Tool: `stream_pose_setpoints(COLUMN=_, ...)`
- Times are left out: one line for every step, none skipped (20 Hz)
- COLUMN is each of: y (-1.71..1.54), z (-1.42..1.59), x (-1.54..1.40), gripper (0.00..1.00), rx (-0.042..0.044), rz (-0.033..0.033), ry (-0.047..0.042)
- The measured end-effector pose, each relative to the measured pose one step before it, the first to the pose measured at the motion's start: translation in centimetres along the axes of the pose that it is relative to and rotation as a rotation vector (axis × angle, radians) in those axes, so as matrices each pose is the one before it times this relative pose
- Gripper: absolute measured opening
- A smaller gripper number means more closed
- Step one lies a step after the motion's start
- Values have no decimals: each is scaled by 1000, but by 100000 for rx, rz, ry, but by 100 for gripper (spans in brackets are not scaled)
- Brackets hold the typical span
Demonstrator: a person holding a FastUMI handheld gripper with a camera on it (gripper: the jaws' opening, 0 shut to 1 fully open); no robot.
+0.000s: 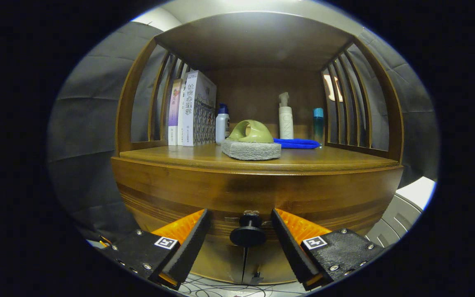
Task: Pull open the drawer, take out the items inside it, and place them on the countertop above the cabinet.
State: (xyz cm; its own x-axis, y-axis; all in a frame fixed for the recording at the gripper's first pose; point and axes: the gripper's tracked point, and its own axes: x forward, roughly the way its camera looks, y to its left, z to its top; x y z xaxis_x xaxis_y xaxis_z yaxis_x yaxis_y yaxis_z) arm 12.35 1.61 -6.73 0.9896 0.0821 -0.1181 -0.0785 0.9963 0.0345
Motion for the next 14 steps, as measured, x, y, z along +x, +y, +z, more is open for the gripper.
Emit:
stream_pose_setpoints(y=-59, z=-78, x=129, gripper=94, rx=280, rz=-46, ry=256)
stream_pose_setpoints(y=17, z=86, x=0, gripper=94, rx=179, rz=36, ry=-602)
stream_pose_setpoints(y=17, z=-51, x=-52, gripper=94, rx=583, rz=-62, ry=487)
stream_pose_setpoints(y=135, z=93, x=80, gripper=94, rx=543, rz=322, ry=105)
stream_pose_setpoints(y=8, z=439, x=-190, gripper=94, rx=325, rz=-39, ry=-51)
stream_pose_setpoints(y=-101, z=682, x=-394, gripper=94, rx=-644, rz=-67, ry=-967)
stream_pose_setpoints(y=-220, z=1114, x=-501, gripper=95, rx=-1047, rz=-462, ry=-2230)
stream_pose_setpoints(y=-355, z=1146, x=-596, gripper=94, rx=-725, rz=-554, ry=-1829)
stream_pose_setpoints(y=-261, z=1009, x=-758, gripper=95, rx=3, rz=-656, ry=-1321)
stream_pose_setpoints(y=-98, z=1078, x=-859, gripper=95, rx=749, rz=-212, ry=-1484)
stream_pose_setpoints(y=64, z=1149, x=-794, gripper=95, rx=1199, rz=694, ry=-993)
stream_pose_setpoints(y=35, z=1263, x=-975, gripper=95, rx=1090, rz=374, ry=-1240)
stream_pose_setpoints(y=-117, z=1125, x=-856, gripper=95, rx=1070, rz=12, ry=-857)
stream_pose_setpoints(y=-36, z=1072, x=-804, gripper=95, rx=796, rz=98, ry=-1141)
